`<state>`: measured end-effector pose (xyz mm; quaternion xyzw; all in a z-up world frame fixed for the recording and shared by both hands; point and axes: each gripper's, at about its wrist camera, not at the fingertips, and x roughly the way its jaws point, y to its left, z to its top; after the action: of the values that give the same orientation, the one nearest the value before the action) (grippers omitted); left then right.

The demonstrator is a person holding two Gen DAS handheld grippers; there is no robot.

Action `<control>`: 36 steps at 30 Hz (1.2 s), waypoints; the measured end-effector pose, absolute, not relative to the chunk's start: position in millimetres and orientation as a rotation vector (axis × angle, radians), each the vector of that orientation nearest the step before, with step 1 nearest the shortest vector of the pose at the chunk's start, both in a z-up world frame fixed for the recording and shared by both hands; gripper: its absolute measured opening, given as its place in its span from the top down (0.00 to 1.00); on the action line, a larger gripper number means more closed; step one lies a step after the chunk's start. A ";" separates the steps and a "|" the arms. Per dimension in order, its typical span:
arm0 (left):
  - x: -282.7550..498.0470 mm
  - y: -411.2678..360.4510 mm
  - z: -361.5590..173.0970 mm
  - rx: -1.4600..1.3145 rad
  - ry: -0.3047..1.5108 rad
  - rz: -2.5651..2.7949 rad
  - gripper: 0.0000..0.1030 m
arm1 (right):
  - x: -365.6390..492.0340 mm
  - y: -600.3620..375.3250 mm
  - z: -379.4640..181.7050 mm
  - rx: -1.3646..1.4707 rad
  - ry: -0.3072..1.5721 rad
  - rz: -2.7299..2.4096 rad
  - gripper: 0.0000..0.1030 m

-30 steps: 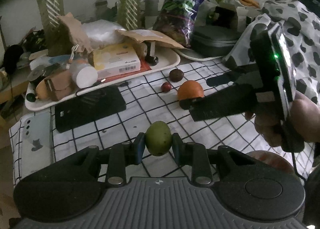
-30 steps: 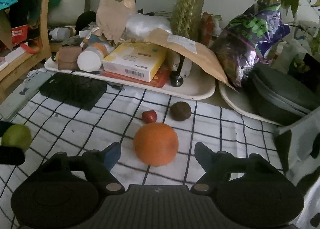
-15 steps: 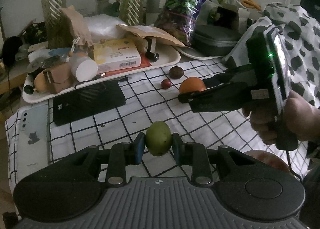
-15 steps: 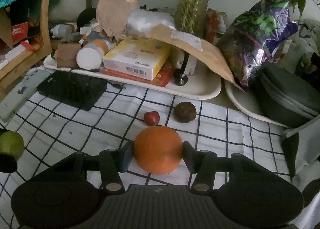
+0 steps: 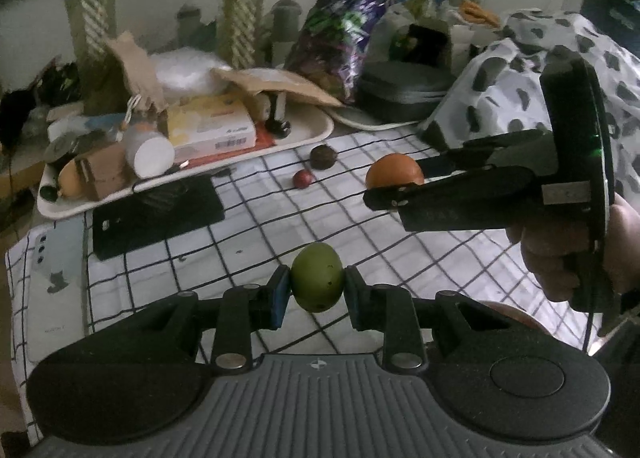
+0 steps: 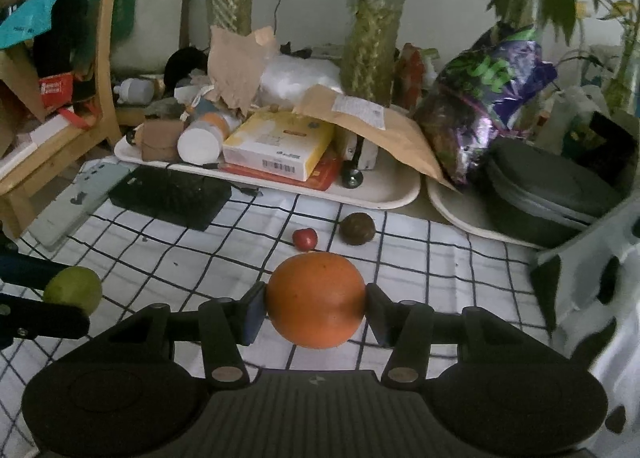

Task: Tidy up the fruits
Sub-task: 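Carry the lime and large orange to the floral plate and release both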

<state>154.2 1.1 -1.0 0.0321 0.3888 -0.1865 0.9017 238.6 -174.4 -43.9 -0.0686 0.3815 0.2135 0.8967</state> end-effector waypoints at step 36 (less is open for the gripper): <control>39.0 -17.4 -10.0 -0.003 0.888 -0.422 0.73 | 96.8 -229.8 -5.0 -0.050 0.728 0.387 0.48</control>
<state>39.0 -17.4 -10.0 -0.0013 0.4264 -0.2027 0.8815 96.8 -229.8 -5.0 -0.0242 0.3538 0.1880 0.9159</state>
